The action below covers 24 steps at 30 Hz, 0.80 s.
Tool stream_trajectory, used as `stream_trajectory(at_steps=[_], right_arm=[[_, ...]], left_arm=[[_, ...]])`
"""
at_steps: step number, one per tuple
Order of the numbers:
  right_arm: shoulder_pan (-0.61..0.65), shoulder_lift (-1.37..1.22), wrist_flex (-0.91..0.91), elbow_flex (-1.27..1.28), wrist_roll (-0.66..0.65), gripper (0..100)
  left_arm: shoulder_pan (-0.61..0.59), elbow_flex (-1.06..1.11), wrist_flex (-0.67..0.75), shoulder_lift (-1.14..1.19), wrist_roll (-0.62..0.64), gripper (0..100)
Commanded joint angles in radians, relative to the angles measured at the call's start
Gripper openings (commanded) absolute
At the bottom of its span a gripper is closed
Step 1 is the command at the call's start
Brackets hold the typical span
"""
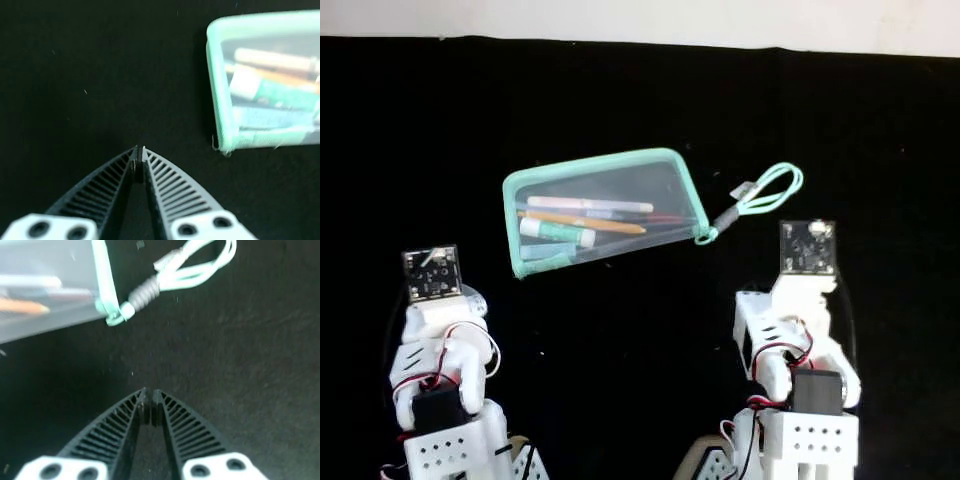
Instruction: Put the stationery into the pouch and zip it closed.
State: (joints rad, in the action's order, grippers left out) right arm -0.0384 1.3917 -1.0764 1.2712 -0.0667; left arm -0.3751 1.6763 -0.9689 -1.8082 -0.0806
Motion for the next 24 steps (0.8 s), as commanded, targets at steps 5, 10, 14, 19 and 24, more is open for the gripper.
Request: stream_trajectory(at_steps=[5, 10, 14, 19, 24], right_arm=[[0.025, 0.004, 0.127, 0.213, -0.011, 3.6], [0.025, 0.004, 0.226, 0.369, -0.015, 3.6], [0.053, 0.004, 0.298, 0.464, -0.015, 3.6], [0.142, 0.004, 0.308, 0.495, -0.017, 3.6], [0.191, 0.004, 0.308, 0.495, -0.017, 3.6]], left_arm=[[0.12, 0.021, 0.041, -0.005, -0.008, 1], [0.302, 0.021, 0.003, -0.005, -0.008, 1], [0.317, 0.021, 0.0, -0.004, -0.008, 1], [0.317, 0.021, -0.008, -0.004, -0.008, 1], [0.315, 0.021, -0.192, -0.004, -0.008, 1]])
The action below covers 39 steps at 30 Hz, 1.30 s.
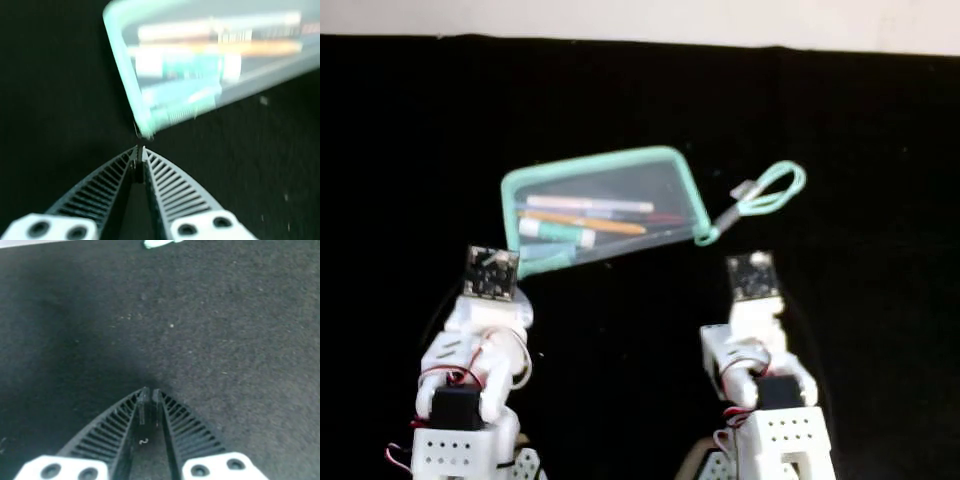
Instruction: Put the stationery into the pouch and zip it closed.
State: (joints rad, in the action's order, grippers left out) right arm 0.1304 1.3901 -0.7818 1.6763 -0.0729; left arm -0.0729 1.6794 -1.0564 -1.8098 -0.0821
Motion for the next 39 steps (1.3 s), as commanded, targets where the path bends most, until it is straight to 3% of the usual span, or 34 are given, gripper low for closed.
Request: stream_trajectory(at_steps=[1, 8, 14, 39], right_arm=[[0.021, 0.005, 0.013, 0.09, -0.011, 3.6], [0.019, 0.005, -0.028, 0.088, -0.006, 3.6], [0.019, 0.007, -0.318, 0.044, -0.008, 3.6], [0.021, 0.344, -0.328, 0.12, -0.011, 3.6]], left_arm=[[0.013, 0.018, -0.143, -0.002, -0.008, 1], [-0.021, 0.018, -0.285, -0.002, -0.006, 1], [-0.07, 0.018, -0.285, -0.002, -0.006, 1], [-0.068, 0.018, -0.285, -0.002, -0.006, 1]])
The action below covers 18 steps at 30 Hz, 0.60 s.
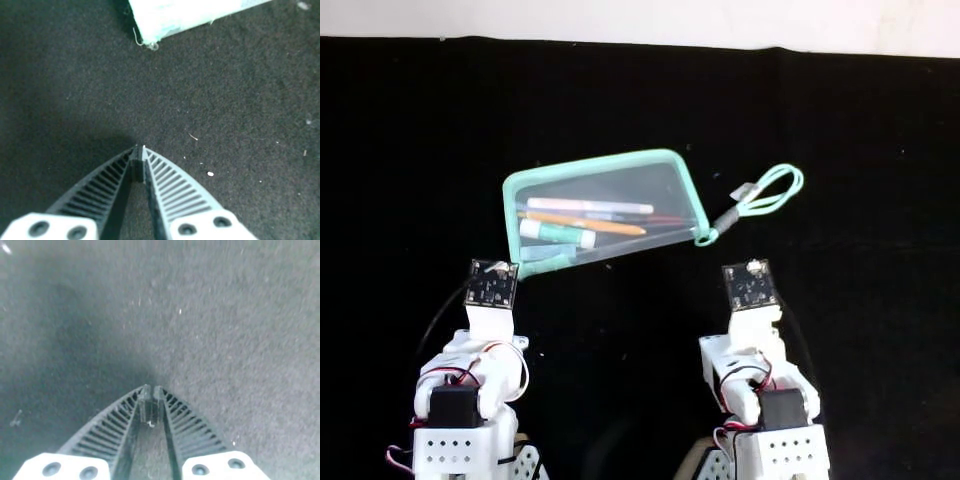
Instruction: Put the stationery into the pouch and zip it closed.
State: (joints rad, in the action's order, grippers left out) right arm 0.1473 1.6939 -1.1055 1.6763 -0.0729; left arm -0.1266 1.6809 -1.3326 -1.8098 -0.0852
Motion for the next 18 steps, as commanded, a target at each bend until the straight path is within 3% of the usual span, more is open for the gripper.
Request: stream_trajectory(at_steps=[1, 18], right_arm=[[0.004, 0.058, -0.004, 0.128, -0.011, 3.6], [0.004, 0.097, -0.004, 0.133, -0.011, 3.6]], left_arm=[[-0.015, 0.016, -0.009, -0.002, -0.003, 1], [-0.015, 0.016, -0.009, -0.002, -0.003, 1]])
